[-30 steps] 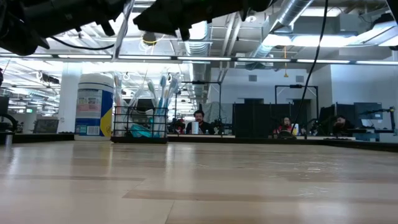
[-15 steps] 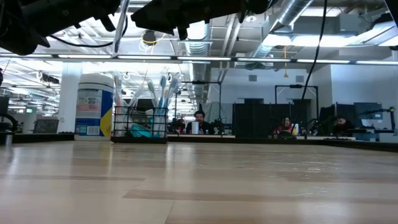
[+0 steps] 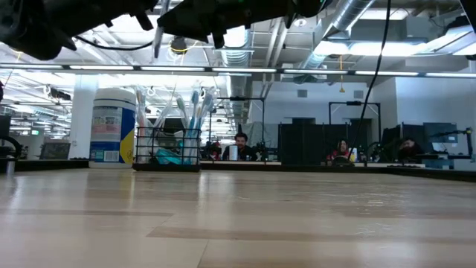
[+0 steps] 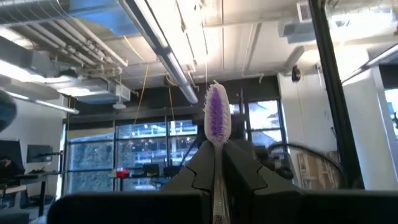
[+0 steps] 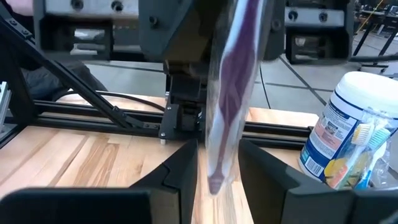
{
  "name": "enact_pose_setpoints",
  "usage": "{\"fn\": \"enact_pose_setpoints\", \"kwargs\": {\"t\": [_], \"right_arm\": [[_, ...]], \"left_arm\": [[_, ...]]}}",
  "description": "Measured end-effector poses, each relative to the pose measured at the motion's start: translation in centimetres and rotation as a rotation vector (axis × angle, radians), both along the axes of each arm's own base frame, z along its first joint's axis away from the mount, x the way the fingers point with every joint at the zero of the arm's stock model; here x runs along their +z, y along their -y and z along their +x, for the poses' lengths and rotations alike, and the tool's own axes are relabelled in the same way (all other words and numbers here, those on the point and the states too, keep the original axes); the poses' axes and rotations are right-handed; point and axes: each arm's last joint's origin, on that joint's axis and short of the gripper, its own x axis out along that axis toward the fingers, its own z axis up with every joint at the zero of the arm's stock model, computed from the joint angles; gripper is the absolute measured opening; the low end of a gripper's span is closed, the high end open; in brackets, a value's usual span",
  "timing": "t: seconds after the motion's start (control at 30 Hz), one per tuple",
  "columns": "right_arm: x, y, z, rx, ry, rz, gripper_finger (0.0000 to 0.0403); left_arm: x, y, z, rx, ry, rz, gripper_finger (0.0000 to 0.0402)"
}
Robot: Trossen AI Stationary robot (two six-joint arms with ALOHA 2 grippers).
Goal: Pick & Place toothbrushing station
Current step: Put the purple toothbrush into the black wire organizer
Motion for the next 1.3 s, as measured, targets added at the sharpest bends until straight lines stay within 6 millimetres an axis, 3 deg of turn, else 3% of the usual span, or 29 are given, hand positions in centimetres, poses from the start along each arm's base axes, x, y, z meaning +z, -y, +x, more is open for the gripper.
{"fn": "enact_pose_setpoints", "kwargs": {"t": [0.33,0.5,1.3], "right_arm": [[-0.15,0.0,-0.03,0.001,-0.015,-0.008,0.01],[-0.13,0.01,-0.03,-0.002,-0.014,-0.008,0.0031],[-0.43,-0.06,-0.17,0.024,-0.057,-0.002,0.0031]], "left_arm": [[-0.34,0.05,1.01,-0.001,-0.013,0.001,0.0007],[-0.34,0.06,1.01,-0.001,-0.013,0.002,0.0009],[-0.45,0.14,1.05,-0.023,-0.02,-0.023,0.0037]]}}
